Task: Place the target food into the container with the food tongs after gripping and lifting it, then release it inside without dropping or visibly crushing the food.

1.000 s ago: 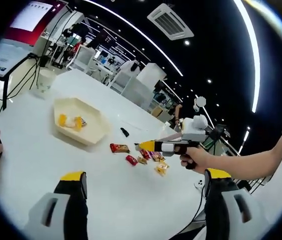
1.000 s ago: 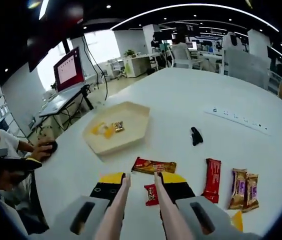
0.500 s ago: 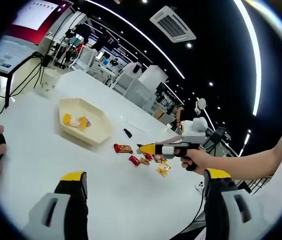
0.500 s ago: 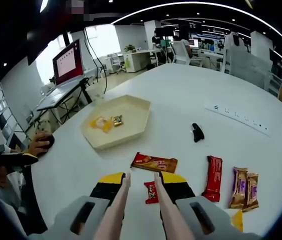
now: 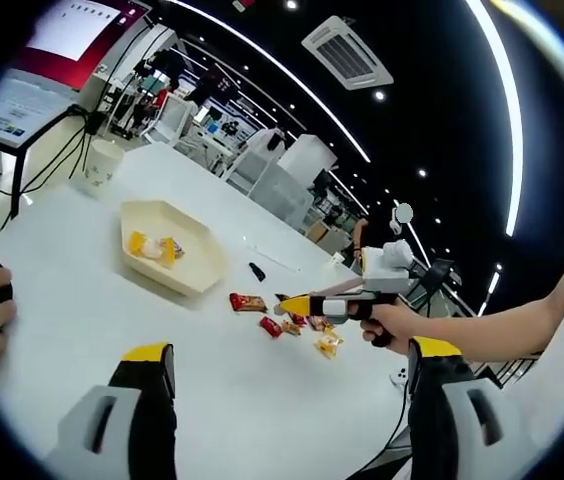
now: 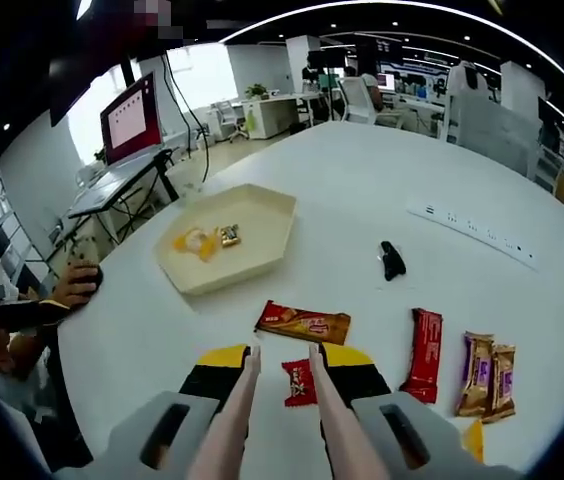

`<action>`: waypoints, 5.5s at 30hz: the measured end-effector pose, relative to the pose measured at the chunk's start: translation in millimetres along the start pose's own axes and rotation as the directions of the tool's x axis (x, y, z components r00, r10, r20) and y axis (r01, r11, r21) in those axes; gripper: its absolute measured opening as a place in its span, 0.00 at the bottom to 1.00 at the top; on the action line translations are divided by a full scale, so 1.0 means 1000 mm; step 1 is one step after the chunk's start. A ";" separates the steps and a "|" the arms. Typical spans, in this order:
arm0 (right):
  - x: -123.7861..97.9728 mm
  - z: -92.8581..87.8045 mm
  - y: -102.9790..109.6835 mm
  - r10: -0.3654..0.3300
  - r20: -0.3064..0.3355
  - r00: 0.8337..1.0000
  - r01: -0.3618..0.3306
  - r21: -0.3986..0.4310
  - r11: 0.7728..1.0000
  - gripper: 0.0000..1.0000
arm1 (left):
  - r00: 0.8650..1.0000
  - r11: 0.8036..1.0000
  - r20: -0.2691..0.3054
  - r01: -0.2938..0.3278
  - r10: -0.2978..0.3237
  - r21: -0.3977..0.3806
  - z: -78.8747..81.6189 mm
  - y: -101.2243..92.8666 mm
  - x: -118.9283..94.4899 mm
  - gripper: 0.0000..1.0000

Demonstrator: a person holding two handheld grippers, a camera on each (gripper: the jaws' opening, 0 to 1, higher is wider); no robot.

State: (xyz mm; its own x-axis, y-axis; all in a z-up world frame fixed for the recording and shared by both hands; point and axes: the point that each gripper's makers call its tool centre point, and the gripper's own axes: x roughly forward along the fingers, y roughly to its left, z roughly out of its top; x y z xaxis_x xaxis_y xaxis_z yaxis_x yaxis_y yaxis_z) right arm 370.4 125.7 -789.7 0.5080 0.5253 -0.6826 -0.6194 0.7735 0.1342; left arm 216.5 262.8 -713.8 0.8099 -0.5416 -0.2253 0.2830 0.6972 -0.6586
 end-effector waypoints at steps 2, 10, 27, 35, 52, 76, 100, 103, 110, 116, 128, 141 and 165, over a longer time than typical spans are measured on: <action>0.000 0.000 0.000 0.001 -0.002 1.000 -0.001 -0.003 1.000 0.27 | 1.000 1.000 0.007 0.001 -0.001 -0.001 0.002 -0.001 0.001 0.98; 0.003 -0.003 0.001 -0.003 -0.011 1.000 0.003 0.010 1.000 0.27 | 1.000 1.000 0.011 0.004 -0.004 -0.002 0.001 -0.003 0.001 0.98; 0.018 -0.023 -0.006 -0.016 -0.049 0.999 0.016 0.000 1.000 0.27 | 1.000 1.000 -0.018 -0.022 0.022 -0.004 -0.006 0.006 -0.008 0.97; 0.027 -0.026 -0.013 -0.025 -0.074 0.997 0.023 -0.022 0.999 0.27 | 0.999 0.999 -0.019 -0.031 0.031 -0.008 -0.005 0.008 -0.009 0.97; 0.025 -0.033 -0.007 -0.023 -0.069 0.997 0.012 -0.163 0.987 0.27 | 0.999 0.999 -0.019 -0.031 0.031 -0.026 -0.012 0.007 -0.005 0.97; 0.028 -0.031 -0.021 -0.121 -0.050 0.991 0.118 -0.055 0.991 0.18 | 0.999 0.999 -0.037 -0.037 0.037 0.000 -0.019 0.023 -0.020 0.95; 0.003 -0.026 -0.017 -0.121 -0.028 0.992 0.123 0.098 0.987 0.19 | 1.000 0.999 0.003 -0.007 0.007 -0.038 -0.007 0.018 -0.018 0.94; 0.001 -0.021 -0.012 -0.115 -0.010 0.993 0.115 0.105 0.988 0.19 | 1.000 0.999 -0.003 0.001 -0.001 -0.038 -0.010 0.015 -0.015 0.94; -0.001 -0.007 -0.001 -0.083 0.028 0.996 0.080 0.114 0.990 0.19 | 1.000 0.999 -0.011 -0.001 0.000 -0.036 -0.012 0.017 -0.018 0.94; -0.005 0.010 0.010 -0.060 0.065 0.996 0.053 0.106 0.993 0.19 | 1.000 0.999 -0.010 -0.009 0.008 -0.033 -0.010 0.019 -0.019 0.94; -0.010 0.037 0.018 -0.029 0.110 0.993 0.021 0.079 0.997 0.19 | 1.000 0.999 -0.014 -0.004 0.003 -0.039 -0.014 0.016 -0.014 0.94; -0.015 0.063 0.031 0.019 0.137 0.990 -0.023 0.028 0.999 0.19 | 1.000 0.999 -0.017 -0.006 0.006 -0.043 -0.015 0.017 -0.016 0.94; -0.006 0.113 0.077 0.121 0.154 0.981 -0.111 -0.076 0.991 0.19 | 1.000 0.998 -0.017 -0.011 0.010 -0.060 -0.018 0.021 -0.019 0.94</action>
State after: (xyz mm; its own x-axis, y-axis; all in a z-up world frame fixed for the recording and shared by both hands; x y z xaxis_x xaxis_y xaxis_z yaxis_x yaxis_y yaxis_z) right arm 387.4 222.8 -694.0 0.5150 0.6634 -0.5428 -0.7155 0.6814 0.1539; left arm 198.1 279.0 -736.4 0.8038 -0.5424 -0.2444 0.2427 0.6741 -0.6977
